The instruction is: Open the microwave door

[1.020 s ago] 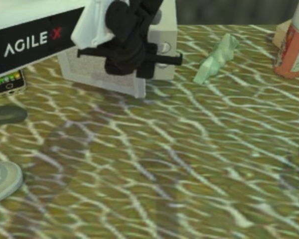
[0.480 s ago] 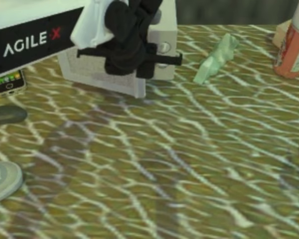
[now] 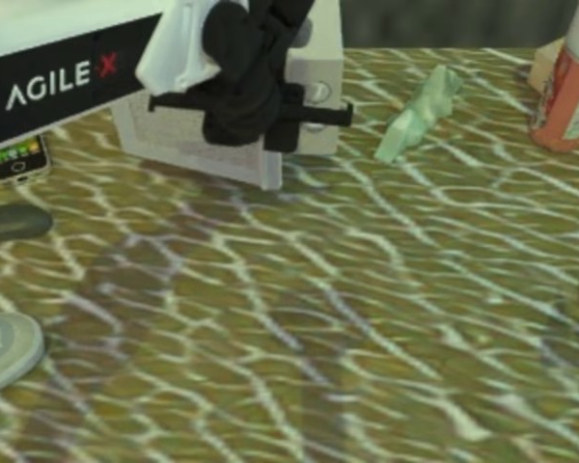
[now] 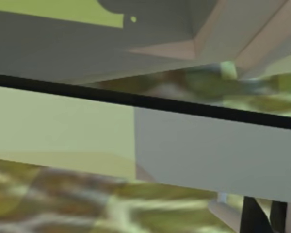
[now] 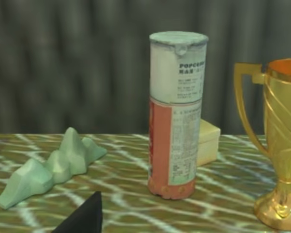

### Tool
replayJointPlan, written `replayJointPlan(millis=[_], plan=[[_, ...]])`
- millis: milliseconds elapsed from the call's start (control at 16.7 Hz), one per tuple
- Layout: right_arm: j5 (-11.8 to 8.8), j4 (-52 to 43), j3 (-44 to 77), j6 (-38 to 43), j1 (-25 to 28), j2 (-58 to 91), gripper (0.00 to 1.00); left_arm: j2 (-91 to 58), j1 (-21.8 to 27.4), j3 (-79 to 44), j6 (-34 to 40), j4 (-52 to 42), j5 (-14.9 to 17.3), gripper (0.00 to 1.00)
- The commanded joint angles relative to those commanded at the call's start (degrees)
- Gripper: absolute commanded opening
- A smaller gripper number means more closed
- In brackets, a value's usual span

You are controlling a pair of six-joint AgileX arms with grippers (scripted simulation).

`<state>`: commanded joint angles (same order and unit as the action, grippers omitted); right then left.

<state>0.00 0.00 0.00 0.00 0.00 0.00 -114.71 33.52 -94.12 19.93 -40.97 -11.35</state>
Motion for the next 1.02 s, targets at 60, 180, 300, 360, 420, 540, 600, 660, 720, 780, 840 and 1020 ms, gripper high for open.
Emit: replayJointPlan(millis=[60,180,300,360,420,540,600,660,720,780,840,1020], plan=[[0.00,0.00,0.00,0.00,0.00,0.00,1.00,0.00,0.00,0.00,0.00,0.00,0.00,0.00],[0.00,0.00,0.00,0.00,0.00,0.00,1.00,0.00,0.00,0.00,0.00,0.00,0.00,0.00],[0.00,0.00,0.00,0.00,0.00,0.00,1.00,-0.23,0.38,0.13,0.21,0.00,0.30,0.00],[0.00,0.00,0.00,0.00,0.00,0.00,1.00,-0.07,0.35,0.23,0.08,0.12,0.36,0.00],[0.00,0.00,0.00,0.00,0.00,0.00,1.00,0.44,0.23,0.70,-0.44,0.46,0.60,0.00],[0.00,0.00,0.00,0.00,0.00,0.00,1.00,1.74,-0.23,2.81,-2.31,1.20,1.46,0.00],[0.00,0.00,0.00,0.00,0.00,0.00,1.00,2.41,-0.48,4.17,-3.47,1.53,2.00,0.00],[0.00,0.00,0.00,0.00,0.00,0.00,1.00,3.15,-0.73,5.46,-4.60,1.93,2.53,0.00],[0.00,0.00,0.00,0.00,0.00,0.00,1.00,3.96,-0.96,6.45,-5.58,2.44,3.02,0.00],[0.00,0.00,0.00,0.00,0.00,0.00,1.00,4.69,-1.12,7.04,-6.28,2.95,3.39,0.00],[0.00,0.00,0.00,0.00,0.00,0.00,1.00,5.07,-1.19,7.23,-6.58,3.25,3.56,0.00],[0.00,0.00,0.00,0.00,0.00,0.00,1.00,5.08,-1.19,7.24,-6.59,3.25,3.56,0.00]])
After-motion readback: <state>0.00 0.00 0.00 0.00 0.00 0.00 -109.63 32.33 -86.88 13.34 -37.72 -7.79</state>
